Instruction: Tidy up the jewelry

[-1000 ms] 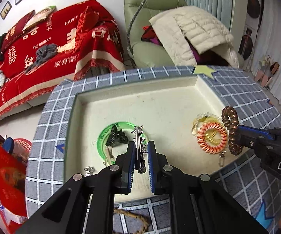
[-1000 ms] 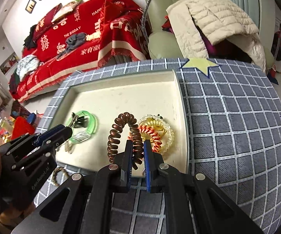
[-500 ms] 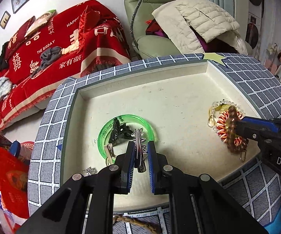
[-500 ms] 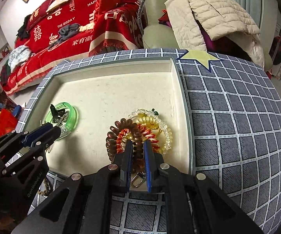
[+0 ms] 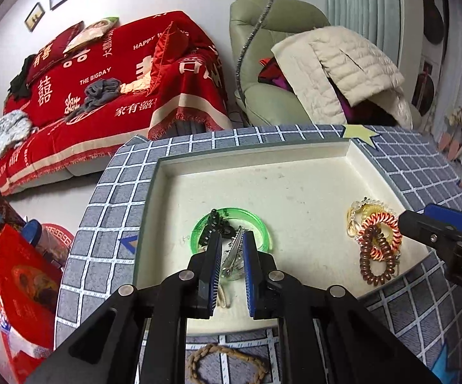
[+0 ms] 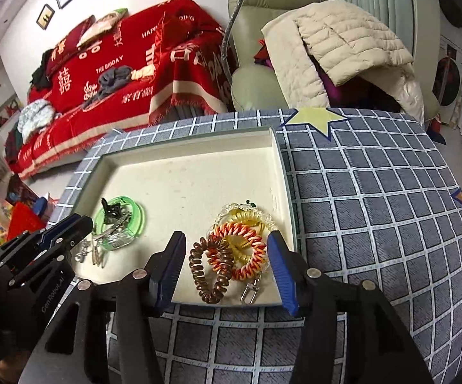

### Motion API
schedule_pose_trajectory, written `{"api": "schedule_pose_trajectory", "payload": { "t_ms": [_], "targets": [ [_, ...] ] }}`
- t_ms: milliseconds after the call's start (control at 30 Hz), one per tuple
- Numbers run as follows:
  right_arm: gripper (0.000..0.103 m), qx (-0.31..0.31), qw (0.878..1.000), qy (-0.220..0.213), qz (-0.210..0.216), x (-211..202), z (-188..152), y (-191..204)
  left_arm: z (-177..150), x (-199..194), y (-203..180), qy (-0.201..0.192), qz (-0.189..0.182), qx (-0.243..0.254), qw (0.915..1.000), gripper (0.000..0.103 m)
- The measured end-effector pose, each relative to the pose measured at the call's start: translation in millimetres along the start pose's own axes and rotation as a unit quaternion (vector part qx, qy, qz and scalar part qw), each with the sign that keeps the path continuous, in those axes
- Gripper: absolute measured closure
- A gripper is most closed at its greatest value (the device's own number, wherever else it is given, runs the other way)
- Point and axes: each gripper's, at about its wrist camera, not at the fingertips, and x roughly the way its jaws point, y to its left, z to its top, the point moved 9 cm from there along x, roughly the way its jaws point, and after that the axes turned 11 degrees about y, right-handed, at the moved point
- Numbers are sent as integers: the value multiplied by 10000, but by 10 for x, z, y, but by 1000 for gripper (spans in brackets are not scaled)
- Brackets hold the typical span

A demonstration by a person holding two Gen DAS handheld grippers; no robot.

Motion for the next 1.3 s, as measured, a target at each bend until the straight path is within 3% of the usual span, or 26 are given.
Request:
{"api": "schedule_pose_trajectory", "payload": {
  "t_ms": [167,200,233,267,333,600,667,800,1033,1300],
  "targets": [
    [45,15,9999,-114,-29,-87,-144,19,-107,-103,99,-49,-24,-162,9999,68],
    [45,12,9999,-133,-45,-101,-176,22,-146,-124,120,-54,-38,-217,9997,61],
    [43,7,9999,-152,-59,-105,-210,23,-178,-141,138,-52,-33,-261,9996,15],
    [39,8,9998,-188,-89,-114,-261,26,-222,-170,180,-83,51,-373,9993,0],
    [35,-13,9996,-256,-155,-131,-334,22,-280,-286,255,-380,256,-544,9975,0],
    [15,-230,9950,-737,-641,-226,-544,16,-492,-337,292,-361,312,-585,9971,0],
    [0,-244,9930,-969,-633,-287,-566,28,-536,-335,296,-331,317,-604,9971,0],
    [0,-250,9881,-1368,-656,-405,-568,61,-591,-353,307,-335,365,-653,9966,0],
    [0,-223,9877,-1380,-700,-451,-560,73,-636,-463,281,-588,558,-526,9953,0],
    [0,-198,9879,-1367,-703,-463,-574,63,-657,-522,259,-617,493,-532,9955,0]
  ]
}}
